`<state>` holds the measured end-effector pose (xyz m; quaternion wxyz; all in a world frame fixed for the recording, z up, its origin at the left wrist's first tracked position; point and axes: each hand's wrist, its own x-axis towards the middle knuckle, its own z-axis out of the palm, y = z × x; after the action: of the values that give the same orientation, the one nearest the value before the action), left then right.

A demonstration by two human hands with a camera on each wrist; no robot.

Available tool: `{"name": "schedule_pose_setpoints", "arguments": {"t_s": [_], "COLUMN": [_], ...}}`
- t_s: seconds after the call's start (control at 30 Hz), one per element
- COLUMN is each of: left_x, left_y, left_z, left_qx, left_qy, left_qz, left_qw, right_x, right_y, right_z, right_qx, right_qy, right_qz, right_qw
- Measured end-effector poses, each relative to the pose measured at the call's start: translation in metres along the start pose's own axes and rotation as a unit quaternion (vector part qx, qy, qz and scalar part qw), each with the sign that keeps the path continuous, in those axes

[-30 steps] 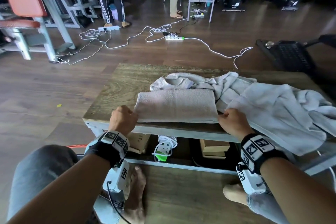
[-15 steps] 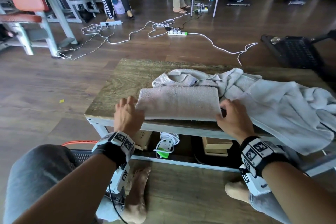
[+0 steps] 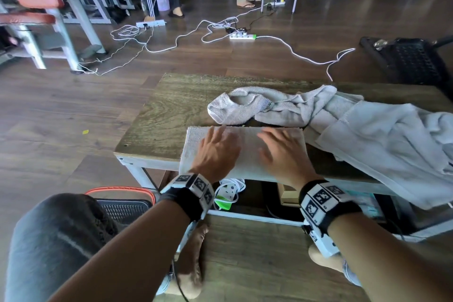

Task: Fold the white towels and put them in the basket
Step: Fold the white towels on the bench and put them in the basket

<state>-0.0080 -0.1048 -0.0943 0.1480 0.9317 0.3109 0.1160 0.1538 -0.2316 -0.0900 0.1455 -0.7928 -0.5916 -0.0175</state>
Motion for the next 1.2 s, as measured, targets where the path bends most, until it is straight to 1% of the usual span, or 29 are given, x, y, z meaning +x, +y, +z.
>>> {"name": "schedule_pose_setpoints", "arguments": {"t_s": [0.07, 0.13, 0.23, 0.3, 0.43, 0.57, 0.67, 0.83, 1.03, 1.2], "left_x": [0.004, 0.003, 0.003, 0.003, 0.003, 0.002, 0.002, -0.004, 0.004, 0.018], "left_y": [0.007, 0.007, -0.008, -0.02, -0.034, -0.036, -0.037, -0.05, -0.055, -0.06], "left_z": [0.013, 0.022, 0.024, 0.02, 0.016, 0.014, 0.01, 0.002, 0.003, 0.004], "left_qx": [0.023, 0.047, 0.063, 0.069, 0.065, 0.061, 0.064, 0.057, 0.055, 0.054], "left_qy": [-0.055, -0.068, -0.054, -0.043, -0.037, -0.036, -0.047, -0.045, -0.061, -0.062], "left_qz": [-0.014, -0.028, -0.025, -0.038, -0.055, -0.069, -0.096, -0.139, -0.152, -0.153], "left_qw": [0.998, 0.996, 0.996, 0.996, 0.996, 0.995, 0.992, 0.988, 0.985, 0.985], "right_x": [0.009, 0.008, 0.004, 0.004, 0.006, 0.006, 0.003, 0.002, 0.008, 0.02], "right_y": [-0.009, -0.01, -0.002, 0.002, 0.003, 0.006, 0.016, 0.028, 0.028, 0.033], "right_z": [0.016, 0.029, 0.031, 0.024, 0.02, 0.019, 0.021, 0.022, 0.019, 0.022], "right_qx": [0.037, 0.02, -0.036, -0.043, -0.035, -0.04, -0.042, -0.017, -0.009, -0.008], "right_qy": [-0.063, -0.085, -0.083, -0.083, -0.093, -0.089, -0.095, -0.119, -0.139, -0.134], "right_qz": [0.011, 0.03, 0.029, 0.025, 0.038, 0.059, 0.08, 0.088, 0.1, 0.107], "right_qw": [0.997, 0.996, 0.995, 0.995, 0.994, 0.993, 0.991, 0.989, 0.985, 0.985]}}
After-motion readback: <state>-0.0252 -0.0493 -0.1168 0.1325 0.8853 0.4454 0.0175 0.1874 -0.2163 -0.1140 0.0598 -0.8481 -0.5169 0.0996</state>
